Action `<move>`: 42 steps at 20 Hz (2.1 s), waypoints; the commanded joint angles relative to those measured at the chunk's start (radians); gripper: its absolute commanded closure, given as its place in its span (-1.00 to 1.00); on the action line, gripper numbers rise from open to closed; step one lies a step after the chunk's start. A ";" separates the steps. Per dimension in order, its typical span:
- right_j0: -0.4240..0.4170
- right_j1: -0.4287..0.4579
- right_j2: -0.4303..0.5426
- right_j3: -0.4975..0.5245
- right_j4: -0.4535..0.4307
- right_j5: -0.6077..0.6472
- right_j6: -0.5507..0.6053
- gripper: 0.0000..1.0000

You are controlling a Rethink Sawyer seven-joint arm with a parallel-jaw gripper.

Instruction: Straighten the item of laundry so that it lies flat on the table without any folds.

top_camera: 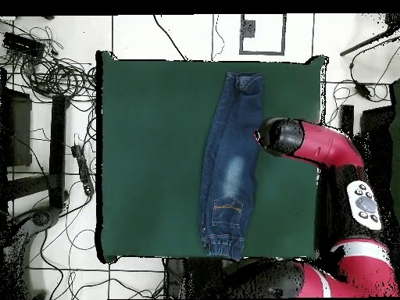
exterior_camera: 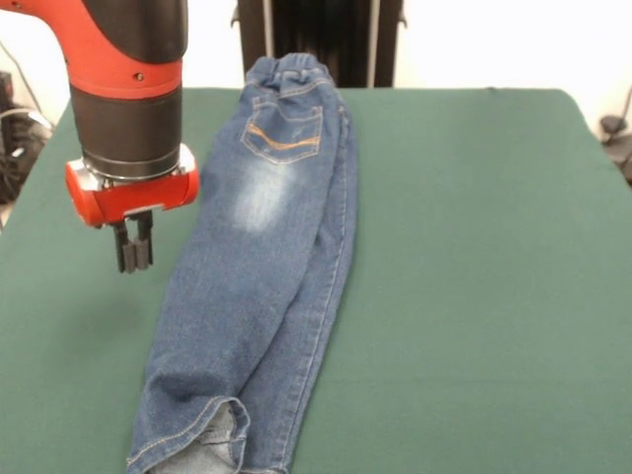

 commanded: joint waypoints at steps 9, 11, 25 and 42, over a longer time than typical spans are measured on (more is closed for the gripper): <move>0.036 0.007 -0.083 0.015 0.184 0.097 0.377 1.00; 0.047 0.016 -0.093 -0.001 0.197 0.102 0.376 1.00; 0.080 0.052 -0.137 -0.024 0.299 0.111 0.451 1.00; 0.115 0.085 -0.166 -0.085 0.339 0.141 0.476 -1.00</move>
